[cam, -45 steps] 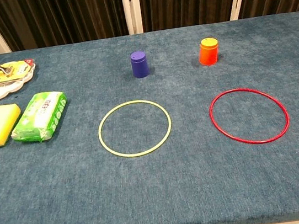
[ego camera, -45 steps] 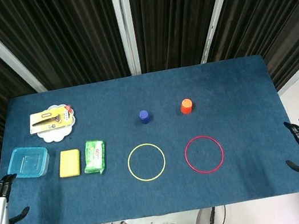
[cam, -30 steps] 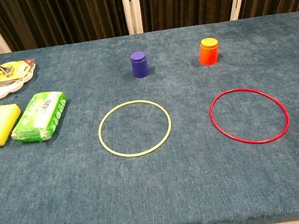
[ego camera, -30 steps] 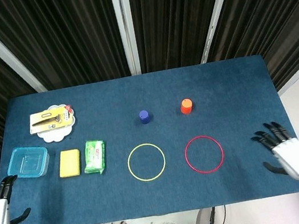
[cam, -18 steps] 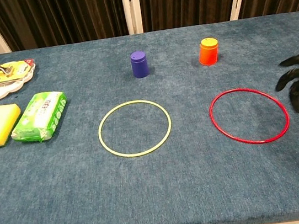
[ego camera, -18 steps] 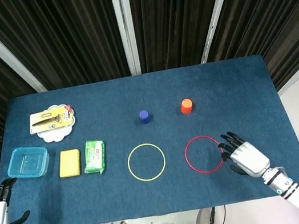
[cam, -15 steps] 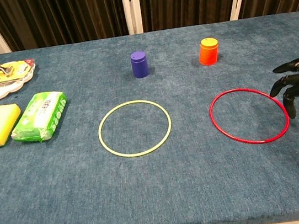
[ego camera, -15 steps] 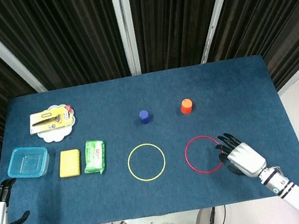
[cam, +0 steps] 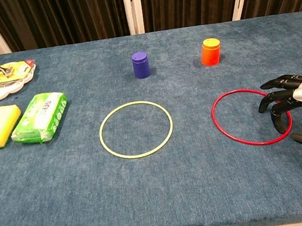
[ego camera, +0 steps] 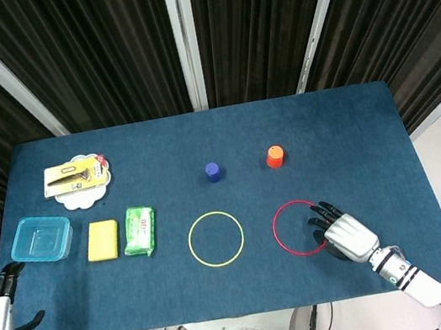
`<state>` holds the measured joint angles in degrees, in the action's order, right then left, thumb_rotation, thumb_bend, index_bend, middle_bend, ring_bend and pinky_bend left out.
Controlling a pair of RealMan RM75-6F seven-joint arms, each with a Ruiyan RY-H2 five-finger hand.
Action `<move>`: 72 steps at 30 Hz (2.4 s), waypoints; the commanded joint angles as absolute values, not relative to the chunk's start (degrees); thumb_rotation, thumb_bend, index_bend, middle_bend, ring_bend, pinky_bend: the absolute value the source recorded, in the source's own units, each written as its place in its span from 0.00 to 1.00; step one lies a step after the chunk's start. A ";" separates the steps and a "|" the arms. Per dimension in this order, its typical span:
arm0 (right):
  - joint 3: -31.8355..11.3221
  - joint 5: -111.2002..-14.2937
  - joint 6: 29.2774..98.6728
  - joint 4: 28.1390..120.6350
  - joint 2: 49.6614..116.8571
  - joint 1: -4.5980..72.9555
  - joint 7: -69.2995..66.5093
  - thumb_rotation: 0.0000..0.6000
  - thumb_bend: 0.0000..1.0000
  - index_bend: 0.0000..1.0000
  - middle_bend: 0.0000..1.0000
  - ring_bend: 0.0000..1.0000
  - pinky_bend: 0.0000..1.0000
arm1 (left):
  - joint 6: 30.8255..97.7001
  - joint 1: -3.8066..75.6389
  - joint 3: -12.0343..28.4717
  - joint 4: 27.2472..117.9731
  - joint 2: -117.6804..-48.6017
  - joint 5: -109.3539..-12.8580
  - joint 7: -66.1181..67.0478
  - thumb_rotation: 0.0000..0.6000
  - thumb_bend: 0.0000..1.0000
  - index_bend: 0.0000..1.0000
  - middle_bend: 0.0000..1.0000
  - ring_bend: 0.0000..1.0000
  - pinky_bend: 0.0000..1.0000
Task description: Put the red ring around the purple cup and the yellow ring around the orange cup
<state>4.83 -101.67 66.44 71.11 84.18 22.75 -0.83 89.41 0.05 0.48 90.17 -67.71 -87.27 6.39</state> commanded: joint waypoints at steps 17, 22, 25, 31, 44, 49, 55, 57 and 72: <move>4.94 -99.86 68.59 71.39 84.26 22.91 -0.30 1.00 0.35 0.67 0.29 0.00 0.00 | 89.05 0.26 0.66 89.69 -67.75 -87.29 5.85 1.00 0.04 0.15 0.12 0.02 0.00; 3.06 -98.82 69.53 73.35 82.64 23.82 -0.52 1.00 0.36 0.69 0.29 0.00 0.00 | 88.62 0.69 0.77 89.84 -67.62 -87.50 6.04 1.00 0.04 0.15 0.13 0.02 0.00; 0.95 -97.94 68.43 75.36 81.23 25.84 0.03 1.00 0.36 0.69 0.30 0.00 0.00 | 88.40 0.94 0.85 89.99 -67.57 -87.59 6.20 1.00 0.04 0.15 0.12 0.02 0.00; -5.19 -93.12 59.64 79.79 78.70 33.34 1.48 1.00 0.36 0.69 0.30 0.00 0.00 | 88.19 0.97 0.87 90.14 -67.51 -87.26 6.22 1.00 0.04 0.15 0.12 0.02 0.00; -14.98 -77.28 39.11 71.91 88.28 50.38 9.80 1.00 0.36 0.69 0.30 0.00 0.00 | 87.65 0.64 1.02 89.97 -67.67 -85.57 5.97 1.00 0.04 0.15 0.12 0.02 0.00; -16.16 -72.83 34.94 65.45 93.46 55.25 11.68 1.00 0.36 0.69 0.30 0.00 0.00 | 87.23 0.62 1.10 89.97 -67.58 -84.90 5.85 1.00 0.04 0.15 0.12 0.02 0.00; -16.53 -69.03 33.69 60.81 97.17 58.10 13.20 1.00 0.23 0.61 0.28 0.00 0.00 | 86.92 0.48 1.07 89.74 -67.62 -84.32 5.53 1.00 0.04 0.15 0.12 0.02 0.00; -16.45 -68.09 33.48 60.08 97.78 58.53 13.42 1.00 0.12 0.57 0.28 0.00 0.00 | 86.76 0.52 1.08 89.64 -67.66 -84.21 5.46 1.00 0.04 0.15 0.12 0.02 0.00; -10.44 -76.78 45.02 78.97 86.36 52.04 10.71 1.00 0.02 0.42 0.26 0.00 0.00 | 87.36 0.35 1.00 89.18 -67.64 -84.85 4.68 1.00 0.04 0.15 0.12 0.02 0.00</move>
